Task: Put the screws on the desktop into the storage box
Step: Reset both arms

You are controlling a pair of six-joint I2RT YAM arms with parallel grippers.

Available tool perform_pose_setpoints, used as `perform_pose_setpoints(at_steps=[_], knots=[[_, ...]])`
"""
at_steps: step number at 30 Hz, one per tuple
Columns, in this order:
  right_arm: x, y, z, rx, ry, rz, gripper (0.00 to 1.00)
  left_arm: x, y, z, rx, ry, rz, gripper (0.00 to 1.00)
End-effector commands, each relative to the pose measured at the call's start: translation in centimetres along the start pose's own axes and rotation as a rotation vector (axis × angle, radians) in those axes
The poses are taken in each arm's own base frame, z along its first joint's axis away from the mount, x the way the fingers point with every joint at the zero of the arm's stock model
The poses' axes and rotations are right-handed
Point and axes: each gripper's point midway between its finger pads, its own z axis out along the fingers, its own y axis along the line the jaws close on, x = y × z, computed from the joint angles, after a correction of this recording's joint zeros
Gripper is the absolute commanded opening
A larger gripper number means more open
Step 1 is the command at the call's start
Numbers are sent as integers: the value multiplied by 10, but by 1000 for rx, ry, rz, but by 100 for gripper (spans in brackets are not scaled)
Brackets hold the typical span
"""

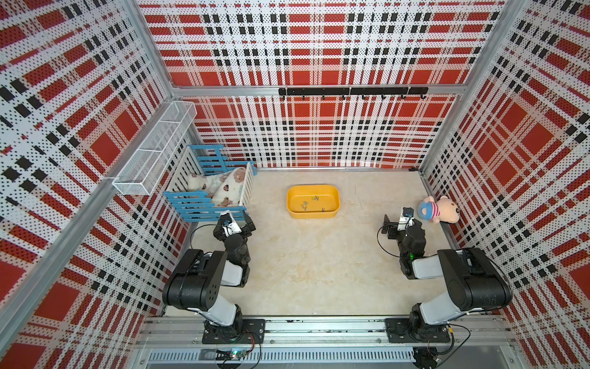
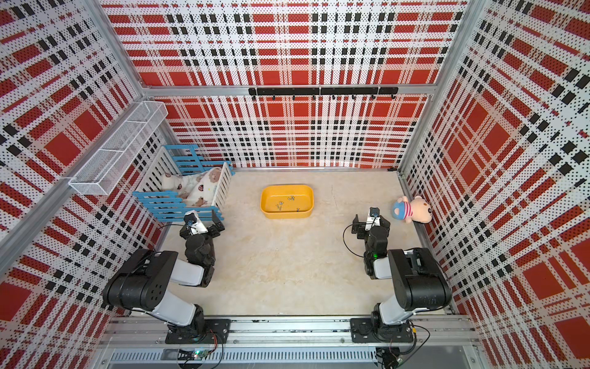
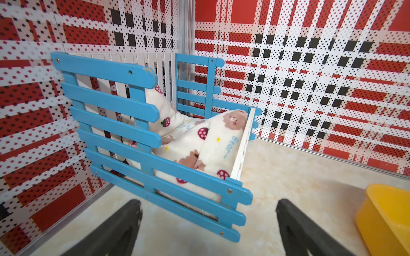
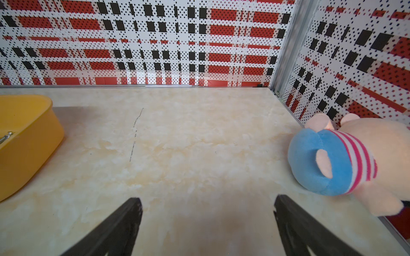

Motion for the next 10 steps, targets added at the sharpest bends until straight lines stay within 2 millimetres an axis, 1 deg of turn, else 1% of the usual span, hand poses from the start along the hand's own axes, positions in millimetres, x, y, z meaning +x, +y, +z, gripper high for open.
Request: perform_pose_setpoints(at_steps=[1,10], knots=[[-11,-2,3,6,-28,10,100,-3,1,-1,9,-14,2,99],[-11,-2,3,5,-29,10,100,-2,0,-1,11,-13,3,99]])
